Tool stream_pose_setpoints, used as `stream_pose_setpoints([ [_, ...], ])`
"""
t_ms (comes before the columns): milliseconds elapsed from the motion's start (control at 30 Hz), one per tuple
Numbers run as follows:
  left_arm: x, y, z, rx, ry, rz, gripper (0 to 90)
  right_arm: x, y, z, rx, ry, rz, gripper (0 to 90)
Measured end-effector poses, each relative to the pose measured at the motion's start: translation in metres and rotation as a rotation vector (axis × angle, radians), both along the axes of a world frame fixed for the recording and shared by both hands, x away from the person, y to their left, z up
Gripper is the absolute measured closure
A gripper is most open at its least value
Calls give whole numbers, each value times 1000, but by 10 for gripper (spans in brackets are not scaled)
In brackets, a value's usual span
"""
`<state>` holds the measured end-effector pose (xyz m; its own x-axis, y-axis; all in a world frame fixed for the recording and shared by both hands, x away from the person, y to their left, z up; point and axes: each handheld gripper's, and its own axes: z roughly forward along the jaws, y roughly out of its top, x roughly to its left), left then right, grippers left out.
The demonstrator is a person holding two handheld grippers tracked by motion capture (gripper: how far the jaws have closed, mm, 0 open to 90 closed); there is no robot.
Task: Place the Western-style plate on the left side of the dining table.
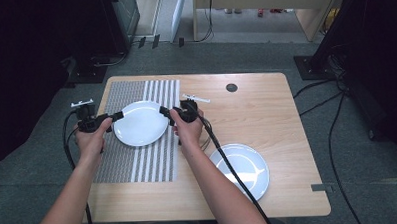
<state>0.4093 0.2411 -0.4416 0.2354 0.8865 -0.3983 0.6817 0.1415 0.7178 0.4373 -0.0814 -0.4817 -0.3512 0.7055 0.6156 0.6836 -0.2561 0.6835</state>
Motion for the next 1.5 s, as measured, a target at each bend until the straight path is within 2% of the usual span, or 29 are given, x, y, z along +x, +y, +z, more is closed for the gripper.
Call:
stream_pose_setpoints([
  [100, -12, 0, 5, 15, -29, -29, 144, -7, -3, 11, -15, -29, 20, 326],
  [200, -24, 1, 8, 0, -53, -44, 119, -14, -6, 19, -32, -43, 34, 320],
  [367, -44, 4, 12, -7, -87, -32, 103, -25, -13, 29, -67, -50, 51, 301],
  [500, -57, 4, 9, 6, -85, -52, 103, -37, -20, 41, -90, -68, 74, 297],
  [667, -76, 8, 5, -24, -95, -64, 98, -51, -33, 55, -103, -92, 92, 294],
  [733, -83, 10, 4, 1, -98, -58, 98, -55, -40, 59, -105, -98, 94, 291],
  [800, -91, 12, 4, 1, -106, -60, 98, -60, -48, 62, -108, -106, 93, 290],
  [1100, -126, 17, -10, 62, -113, -55, 98, -77, -85, 62, -115, -131, 81, 289],
  [1233, -138, 17, -22, 118, -108, -47, 98, -83, -101, 59, -142, -138, 66, 288],
  [1367, -147, 19, -32, 112, -98, -39, 98, -89, -118, 54, -149, -134, 49, 288],
  [1500, -157, 21, -40, 144, -96, -27, 98, -96, -132, 50, -176, -133, 56, 279],
])
